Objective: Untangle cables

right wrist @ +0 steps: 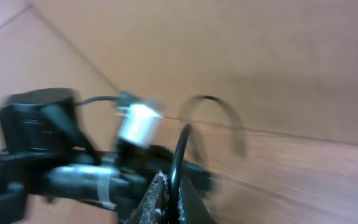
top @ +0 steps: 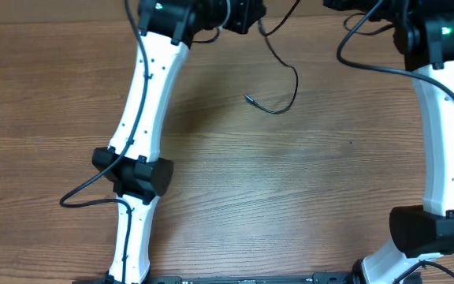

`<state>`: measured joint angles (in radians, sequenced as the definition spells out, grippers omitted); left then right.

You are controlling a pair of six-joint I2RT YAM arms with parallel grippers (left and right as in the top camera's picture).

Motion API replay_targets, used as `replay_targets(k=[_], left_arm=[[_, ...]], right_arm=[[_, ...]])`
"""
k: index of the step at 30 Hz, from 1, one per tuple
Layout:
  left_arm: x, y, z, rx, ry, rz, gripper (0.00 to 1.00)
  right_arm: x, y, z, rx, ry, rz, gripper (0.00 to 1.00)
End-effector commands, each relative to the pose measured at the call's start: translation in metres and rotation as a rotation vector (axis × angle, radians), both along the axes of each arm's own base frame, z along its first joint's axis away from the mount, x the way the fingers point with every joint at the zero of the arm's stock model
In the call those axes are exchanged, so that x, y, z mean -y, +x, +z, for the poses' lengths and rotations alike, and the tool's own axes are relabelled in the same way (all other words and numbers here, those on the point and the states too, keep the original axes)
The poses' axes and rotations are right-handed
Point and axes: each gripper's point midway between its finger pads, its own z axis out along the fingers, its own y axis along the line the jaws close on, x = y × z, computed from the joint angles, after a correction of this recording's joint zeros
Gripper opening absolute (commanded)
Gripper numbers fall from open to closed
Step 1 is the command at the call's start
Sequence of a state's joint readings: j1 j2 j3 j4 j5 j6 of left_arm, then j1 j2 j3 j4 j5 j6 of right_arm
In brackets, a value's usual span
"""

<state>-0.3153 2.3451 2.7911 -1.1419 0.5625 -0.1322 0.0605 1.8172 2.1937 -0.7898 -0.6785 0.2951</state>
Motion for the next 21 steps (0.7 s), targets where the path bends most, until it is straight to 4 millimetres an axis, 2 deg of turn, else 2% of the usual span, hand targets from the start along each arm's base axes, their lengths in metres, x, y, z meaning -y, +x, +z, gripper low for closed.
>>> replay_targets(k=[1, 5, 7, 10, 11, 13, 14, 16, 17, 21], left_arm=[[-0.081, 0.002, 0.053, 0.085, 0.040, 0.205, 0.04], [-0.145, -0.011, 0.075, 0.075, 0.050, 0.326, 0.04], [-0.165, -0.017, 0.081, 0.071, 0.051, 0.364, 0.04], [-0.173, -0.023, 0.085, 0.059, 0.024, 0.355, 0.04], [-0.171, -0.024, 0.086, 0.057, 0.010, 0.339, 0.04], [-0.170, -0.023, 0.087, 0.053, 0.000, 0.345, 0.04], [-0.169, -0.022, 0.089, 0.056, -0.008, 0.348, 0.04], [-0.164, -0.018, 0.094, 0.065, -0.034, 0.356, 0.04], [-0.161, -0.017, 0.097, 0.068, -0.051, 0.359, 0.04], [-0.147, -0.011, 0.111, 0.059, -0.146, 0.393, 0.04]], right_arm=[[0.048, 0.007, 0.015, 0.053, -0.059, -0.157, 0.04], [0.094, 0.012, 0.001, 0.000, -0.091, -0.275, 0.04], [0.106, 0.012, -0.001, -0.009, -0.097, -0.297, 0.04], [0.115, 0.013, -0.008, -0.029, -0.110, -0.316, 0.04], [0.117, 0.014, -0.017, -0.061, -0.119, -0.328, 0.04], [0.109, 0.014, -0.029, -0.102, -0.123, -0.306, 0.08], [0.101, 0.014, -0.035, -0.121, -0.123, -0.286, 0.19], [0.081, 0.015, -0.047, -0.148, -0.120, -0.233, 0.81], [0.068, 0.015, -0.052, -0.150, -0.125, -0.197, 1.00], [0.013, 0.020, -0.059, -0.082, -0.168, -0.066, 1.00]])
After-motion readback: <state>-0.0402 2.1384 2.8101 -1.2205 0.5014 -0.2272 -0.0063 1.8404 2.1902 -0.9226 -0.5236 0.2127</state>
